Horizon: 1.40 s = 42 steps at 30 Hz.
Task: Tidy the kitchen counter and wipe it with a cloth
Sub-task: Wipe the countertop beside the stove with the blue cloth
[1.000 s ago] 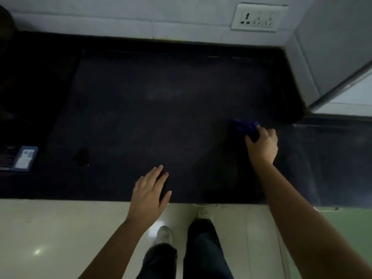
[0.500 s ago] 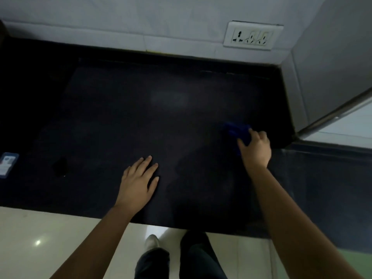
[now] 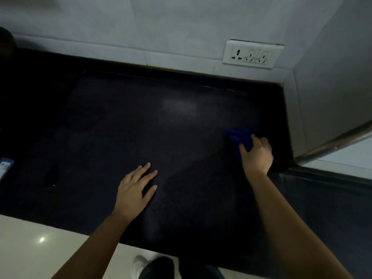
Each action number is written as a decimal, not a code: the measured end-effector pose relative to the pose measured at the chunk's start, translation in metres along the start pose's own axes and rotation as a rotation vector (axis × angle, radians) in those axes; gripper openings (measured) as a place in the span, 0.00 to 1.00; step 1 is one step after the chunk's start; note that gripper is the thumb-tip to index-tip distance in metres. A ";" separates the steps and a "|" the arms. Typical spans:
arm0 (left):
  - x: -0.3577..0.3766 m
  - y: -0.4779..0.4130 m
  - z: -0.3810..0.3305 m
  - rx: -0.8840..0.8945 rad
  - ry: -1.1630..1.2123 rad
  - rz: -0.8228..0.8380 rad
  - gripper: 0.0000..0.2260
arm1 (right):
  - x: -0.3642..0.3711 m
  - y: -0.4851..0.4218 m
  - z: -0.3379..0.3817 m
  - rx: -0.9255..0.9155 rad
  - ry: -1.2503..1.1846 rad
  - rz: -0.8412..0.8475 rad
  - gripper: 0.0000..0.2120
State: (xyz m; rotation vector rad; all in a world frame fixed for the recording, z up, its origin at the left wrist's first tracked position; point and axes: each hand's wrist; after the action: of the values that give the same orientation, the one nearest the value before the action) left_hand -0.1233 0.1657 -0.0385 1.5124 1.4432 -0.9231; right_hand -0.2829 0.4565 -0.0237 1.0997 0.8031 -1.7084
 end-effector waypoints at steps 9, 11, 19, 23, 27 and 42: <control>0.001 0.000 0.003 0.022 -0.043 -0.035 0.27 | 0.034 0.080 0.060 -0.678 -0.059 0.178 0.22; 0.003 0.000 0.005 0.022 -0.033 -0.051 0.27 | 0.032 0.042 0.046 -0.686 -0.037 0.138 0.22; 0.009 0.002 0.007 0.031 -0.022 -0.095 0.26 | 0.030 0.018 0.073 -0.165 0.048 0.065 0.23; 0.006 0.002 0.006 0.035 -0.040 -0.086 0.25 | 0.041 0.105 0.086 -0.573 -0.018 0.173 0.24; 0.006 0.003 0.007 0.022 -0.020 -0.074 0.26 | 0.028 0.063 0.055 -0.568 0.011 0.138 0.23; -0.005 0.004 0.006 0.054 0.055 -0.004 0.28 | 0.001 0.158 0.013 -0.318 0.028 0.053 0.22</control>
State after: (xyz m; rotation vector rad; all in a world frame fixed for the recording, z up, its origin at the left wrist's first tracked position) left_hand -0.1197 0.1586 -0.0356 1.5865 1.4713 -0.9361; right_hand -0.1404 0.3877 -0.0258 0.9196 1.0144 -1.4628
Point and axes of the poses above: each hand's wrist, its own y-axis away from the middle knuckle, its own x-axis out of the palm, z = x × y, and after that the axes turned 7 degrees about x, right-handed
